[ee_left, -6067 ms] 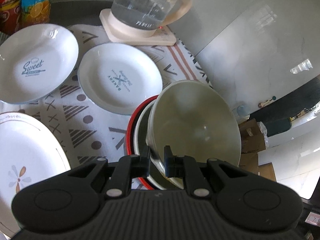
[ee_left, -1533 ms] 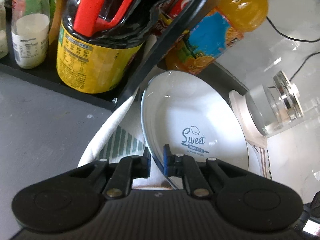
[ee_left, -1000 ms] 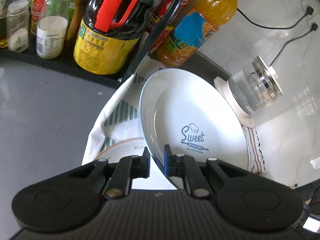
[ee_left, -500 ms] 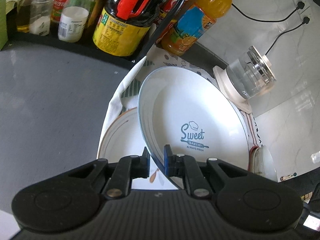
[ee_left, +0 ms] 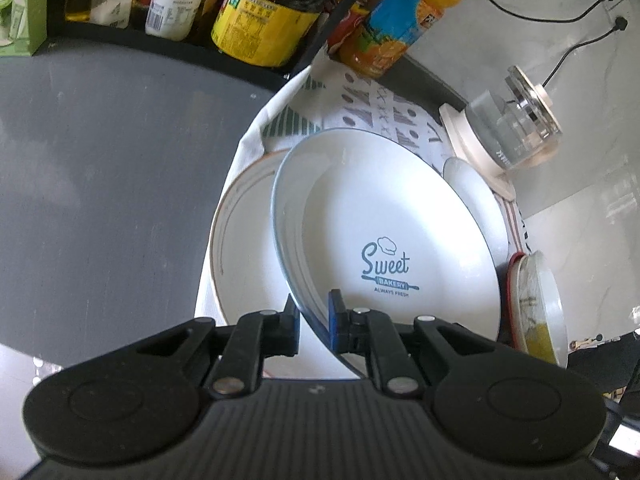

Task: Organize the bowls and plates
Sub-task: 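Lift the 'Sweet' plate with both grippers over the large brown-rimmed plate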

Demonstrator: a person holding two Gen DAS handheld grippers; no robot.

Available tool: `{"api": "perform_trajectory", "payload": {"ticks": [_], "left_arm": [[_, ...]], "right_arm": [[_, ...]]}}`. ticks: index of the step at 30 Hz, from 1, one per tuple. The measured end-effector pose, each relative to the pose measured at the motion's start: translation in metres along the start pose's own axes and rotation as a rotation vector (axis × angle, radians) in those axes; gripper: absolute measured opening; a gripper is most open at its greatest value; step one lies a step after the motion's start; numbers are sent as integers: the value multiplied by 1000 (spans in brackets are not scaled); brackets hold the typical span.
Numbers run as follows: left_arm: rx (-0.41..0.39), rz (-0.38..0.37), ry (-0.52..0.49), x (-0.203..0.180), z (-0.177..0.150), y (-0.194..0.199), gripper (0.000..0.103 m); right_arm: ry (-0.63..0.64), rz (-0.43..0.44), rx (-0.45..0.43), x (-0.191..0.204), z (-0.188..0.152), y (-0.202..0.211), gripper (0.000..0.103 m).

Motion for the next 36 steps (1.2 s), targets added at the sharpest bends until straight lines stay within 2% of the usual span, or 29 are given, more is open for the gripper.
{"api": "perform_trajectory", "payload": {"ticks": [16,28,36], "left_arm": [[67,18,40,15,-14,-13,12],[114,34,36,18,-4,-18,13],[90,77,23,28,11,-1,13]], "right_arm": [[1,-26,62,-3,-13,-11,15],[-45,-34,76,-4,-9,-17,14],[-56,-51,71,-6,-3,-18,12]]}}
Point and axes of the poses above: each gripper's, at about its wrist camera, not at the fingertips, and y roughly against the way its jaws point, x to its left, z to its top, the point moved 8 cm from there along -y, roughly the way its jaws point, and after that the axes turned 11 degrees about x, right-handed, at the moved point
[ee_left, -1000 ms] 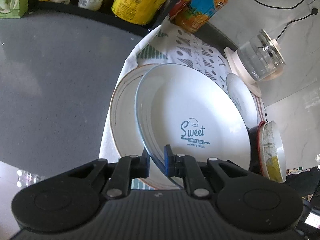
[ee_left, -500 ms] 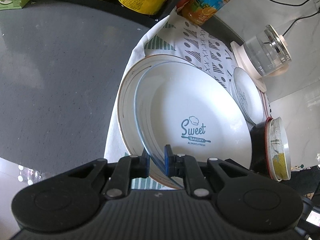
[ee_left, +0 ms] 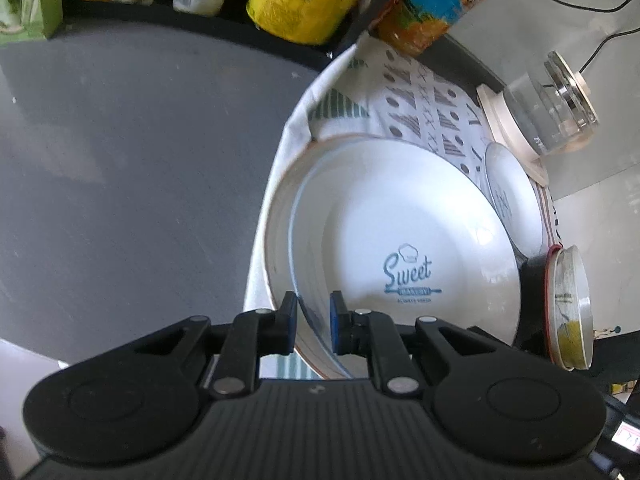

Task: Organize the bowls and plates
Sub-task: 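Lift the 'Sweet' plate with both grippers over the large brown-rimmed plate, then lower the 'Sweet' plate onto the large plate and open both grippers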

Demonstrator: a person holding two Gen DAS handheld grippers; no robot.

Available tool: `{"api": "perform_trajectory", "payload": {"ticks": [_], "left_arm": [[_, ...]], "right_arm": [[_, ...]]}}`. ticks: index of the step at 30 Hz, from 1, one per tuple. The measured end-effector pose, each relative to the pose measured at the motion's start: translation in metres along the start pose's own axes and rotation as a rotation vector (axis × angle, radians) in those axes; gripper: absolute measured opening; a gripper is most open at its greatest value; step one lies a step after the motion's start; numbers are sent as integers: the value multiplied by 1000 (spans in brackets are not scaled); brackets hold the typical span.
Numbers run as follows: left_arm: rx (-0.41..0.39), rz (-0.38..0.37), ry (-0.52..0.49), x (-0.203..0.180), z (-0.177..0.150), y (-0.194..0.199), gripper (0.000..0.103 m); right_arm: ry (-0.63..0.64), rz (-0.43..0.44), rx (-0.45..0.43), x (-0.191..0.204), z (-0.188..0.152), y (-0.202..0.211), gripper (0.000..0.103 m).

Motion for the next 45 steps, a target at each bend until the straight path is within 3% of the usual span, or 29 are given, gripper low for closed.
{"api": "perform_trajectory", "payload": {"ticks": [4,8,15,25,30,39,43,45], "left_arm": [[-33,16,13,8,7,12,14],[-65,50,22,17,14,18,25],[-56,21,46,21,20,8,31],[-34,18,20,17,20,-10,31],[-31,16,4,15,22,-14,18],[-19,30,-2,17,30,-15,16],[-13,53,-22,14,38,-7,23],[-7,51,-32,11,42,-2,33]], "right_arm": [[4,-15,-3,0,2,0,11],[11,-38,0,0,4,0,11],[30,-94,4,-1,7,-3,13],[38,-130,17,-4,9,-13,16],[46,-135,33,-2,9,-20,17],[49,-145,63,1,14,-26,18],[77,-135,47,7,18,-12,31],[86,-117,30,11,22,-2,40]]}}
Point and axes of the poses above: each gripper's, at about its wrist camera, not at the fingertips, and y roughly against the way its jaws point, x to its left, z to its top, the point moved 8 cm from there along -y, roughly the way its jaws point, and after that the axes turned 11 degrees about x, right-handed, at the moved point
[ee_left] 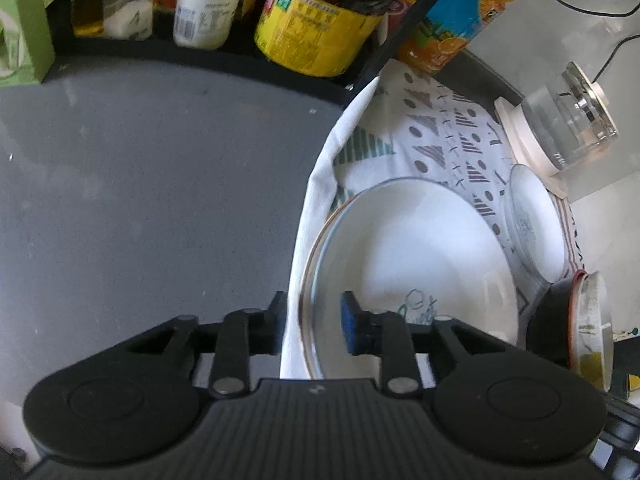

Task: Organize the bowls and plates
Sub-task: 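Lower the 'Sweet' plate onto the large plate and open both grippers, then move both grippers to the white 'Bakery' plate beside the kettle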

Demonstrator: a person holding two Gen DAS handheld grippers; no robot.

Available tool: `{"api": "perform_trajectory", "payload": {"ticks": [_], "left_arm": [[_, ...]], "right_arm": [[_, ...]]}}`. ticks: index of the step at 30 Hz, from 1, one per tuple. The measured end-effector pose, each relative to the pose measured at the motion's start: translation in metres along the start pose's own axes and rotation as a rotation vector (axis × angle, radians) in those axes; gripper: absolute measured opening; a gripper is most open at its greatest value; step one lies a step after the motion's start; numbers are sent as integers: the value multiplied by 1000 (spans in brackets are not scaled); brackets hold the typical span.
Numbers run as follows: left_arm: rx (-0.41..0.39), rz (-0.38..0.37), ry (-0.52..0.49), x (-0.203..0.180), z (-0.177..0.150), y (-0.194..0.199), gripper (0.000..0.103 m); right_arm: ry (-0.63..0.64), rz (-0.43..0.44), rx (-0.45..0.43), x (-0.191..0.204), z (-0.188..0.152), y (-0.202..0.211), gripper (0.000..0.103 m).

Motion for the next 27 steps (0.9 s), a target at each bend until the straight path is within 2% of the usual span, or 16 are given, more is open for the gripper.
{"api": "perform_trajectory", "payload": {"ticks": [1,5,9,15,21,27], "left_arm": [[-4,-1,-7,-2,2,3,35],[-30,2,-51,-16,11,16,56],[-45,-26,-68,-33,19,25,64],[-57,-53,-112,-67,32,26,66],[-66,-89,-136,-108,46,19,66],[-53,-116,-123,-142,56,1,66]], "right_arm": [[1,2,-7,0,2,4,47],[-12,28,-31,0,10,20,55],[-12,44,-71,-3,23,38,67],[-30,56,-154,-21,50,65,82],[-53,41,-202,-57,84,84,83],[-85,27,-204,-99,113,87,83]]}}
Point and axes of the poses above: each gripper's, at about its wrist camera, not at the fingertips, and y roughly against the way its jaws point, x to its left, z to its top, the point moved 8 cm from there along -y, roughly the way its jaws point, and after that the axes turned 11 degrees about x, right-handed, at the moved point
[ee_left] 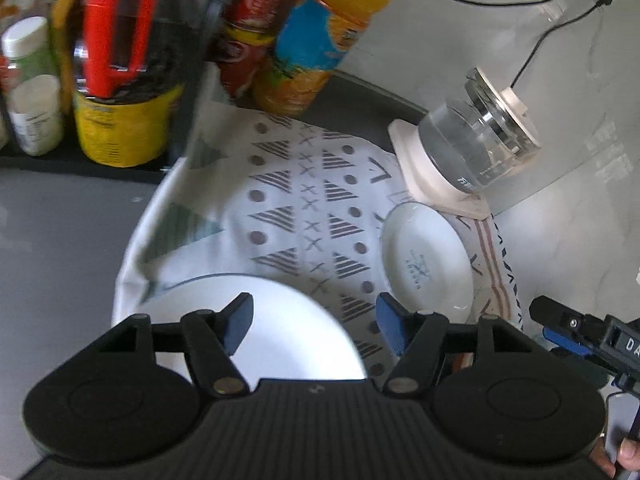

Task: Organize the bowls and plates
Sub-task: 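Move both grippers to the white 'Bakery' plate beside the kettle, then close both grippers on the rim of the 'Bakery' plate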

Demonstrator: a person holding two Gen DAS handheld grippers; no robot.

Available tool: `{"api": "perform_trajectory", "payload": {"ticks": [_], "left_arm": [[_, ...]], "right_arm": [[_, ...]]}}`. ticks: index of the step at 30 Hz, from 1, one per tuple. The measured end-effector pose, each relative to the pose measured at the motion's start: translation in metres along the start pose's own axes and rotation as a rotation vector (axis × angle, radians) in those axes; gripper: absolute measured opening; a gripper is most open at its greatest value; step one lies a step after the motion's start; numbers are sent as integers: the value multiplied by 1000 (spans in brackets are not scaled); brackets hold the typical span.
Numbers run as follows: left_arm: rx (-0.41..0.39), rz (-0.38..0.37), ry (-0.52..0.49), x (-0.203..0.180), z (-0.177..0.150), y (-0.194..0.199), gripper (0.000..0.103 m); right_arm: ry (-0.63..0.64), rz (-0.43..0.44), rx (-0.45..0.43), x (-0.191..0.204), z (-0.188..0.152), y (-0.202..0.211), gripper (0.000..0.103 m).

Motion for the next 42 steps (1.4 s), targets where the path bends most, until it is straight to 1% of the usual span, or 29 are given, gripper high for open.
{"api": "perform_trajectory", "payload": {"ticks": [5,11,13,15,16,18,20,22,23,27,29,31,34,36,38,40,42], "left_arm": [[11,-21,17,-24,10,-23,65],[39,-56,68,-46,19,-55,61],[51,-61,81,-51,20,-66,56],[68,-68,104,-54,19,-79,47],[78,-71,118,-55,19,-85,45],[96,-75,153,-56,19,-97,38],[103,-78,177,-57,19,-108,35],[110,-78,199,-60,18,-117,30],[114,-79,210,-61,18,-121,28],[124,-82,257,-63,16,-135,20],[127,-80,275,-63,15,-141,18],[129,-74,292,-62,13,-146,16],[135,-76,313,-62,10,-152,12],[144,-79,326,-63,8,-157,7],[151,-85,330,-65,7,-160,6],[149,-84,335,-65,6,-162,6],[148,-86,335,-65,7,-162,6]], "right_arm": [[-30,-7,25,-31,19,-10,82],[-80,17,106,-67,38,-34,71],[-90,18,134,-76,44,-43,66],[-95,26,169,-85,49,-54,62],[-93,24,185,-88,51,-59,59],[-90,26,224,-95,55,-71,57],[-90,36,268,-101,58,-83,52],[-92,40,312,-109,59,-96,46],[-91,41,334,-112,59,-103,44],[-77,45,408,-122,59,-125,38],[-77,60,444,-125,58,-135,35],[-65,67,471,-127,56,-144,30],[-43,81,503,-126,53,-155,27],[-39,91,515,-126,51,-159,26],[-35,107,521,-124,51,-162,22],[-33,129,528,-122,52,-165,13],[-29,129,526,-121,54,-166,13]]}}
Point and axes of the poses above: each gripper's, at about its wrist camera, not at the fingertips, and y roughly against the way its jaws point, x to its left, z to its top, the point moved 8 cm from there along -y, roughly the way its jaws point, and after that the axes turned 11 degrees about x, right-handed, at the moved point
